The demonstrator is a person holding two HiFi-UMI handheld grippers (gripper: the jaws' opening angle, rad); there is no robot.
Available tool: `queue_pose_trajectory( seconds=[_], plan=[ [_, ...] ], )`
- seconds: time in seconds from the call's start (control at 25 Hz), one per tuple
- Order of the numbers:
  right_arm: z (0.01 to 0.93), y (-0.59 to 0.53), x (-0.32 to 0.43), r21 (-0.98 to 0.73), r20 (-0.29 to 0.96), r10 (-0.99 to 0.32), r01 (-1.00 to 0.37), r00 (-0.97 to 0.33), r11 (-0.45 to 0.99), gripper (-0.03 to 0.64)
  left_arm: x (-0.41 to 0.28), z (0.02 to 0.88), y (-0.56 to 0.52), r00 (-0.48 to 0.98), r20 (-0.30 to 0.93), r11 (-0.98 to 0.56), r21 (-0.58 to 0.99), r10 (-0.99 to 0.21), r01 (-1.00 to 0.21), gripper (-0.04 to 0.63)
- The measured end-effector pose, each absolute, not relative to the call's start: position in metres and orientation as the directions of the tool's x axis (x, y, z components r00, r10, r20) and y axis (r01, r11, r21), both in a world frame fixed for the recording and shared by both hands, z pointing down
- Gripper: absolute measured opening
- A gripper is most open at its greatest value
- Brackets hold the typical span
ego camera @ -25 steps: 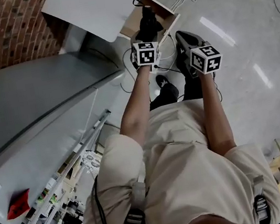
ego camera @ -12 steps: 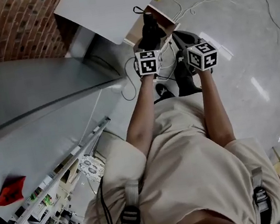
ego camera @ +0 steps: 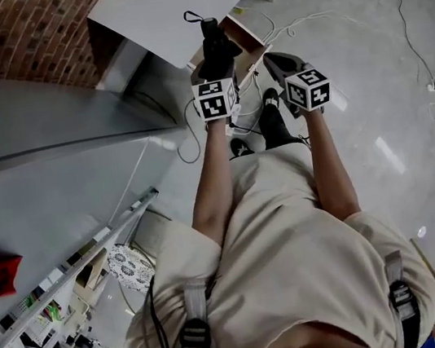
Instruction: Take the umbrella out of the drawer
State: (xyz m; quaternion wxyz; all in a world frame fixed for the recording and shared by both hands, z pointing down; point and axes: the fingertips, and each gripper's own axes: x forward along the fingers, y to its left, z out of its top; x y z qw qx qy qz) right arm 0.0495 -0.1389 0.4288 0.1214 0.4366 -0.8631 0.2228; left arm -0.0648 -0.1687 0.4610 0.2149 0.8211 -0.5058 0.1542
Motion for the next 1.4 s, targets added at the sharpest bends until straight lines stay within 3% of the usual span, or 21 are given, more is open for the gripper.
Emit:
queue_pose_trajectory(
  seconds=[1.4],
  plan=[
    [0.430, -0.104, 0.013, -0.196, 0.417, -0.683, -0.793, -0.599, 0.576, 0.067, -0.088, 0.451, -0.125, 0.487, 0.404, -0.438, 0.213, -0.774, -0.873, 0.258]
  ],
)
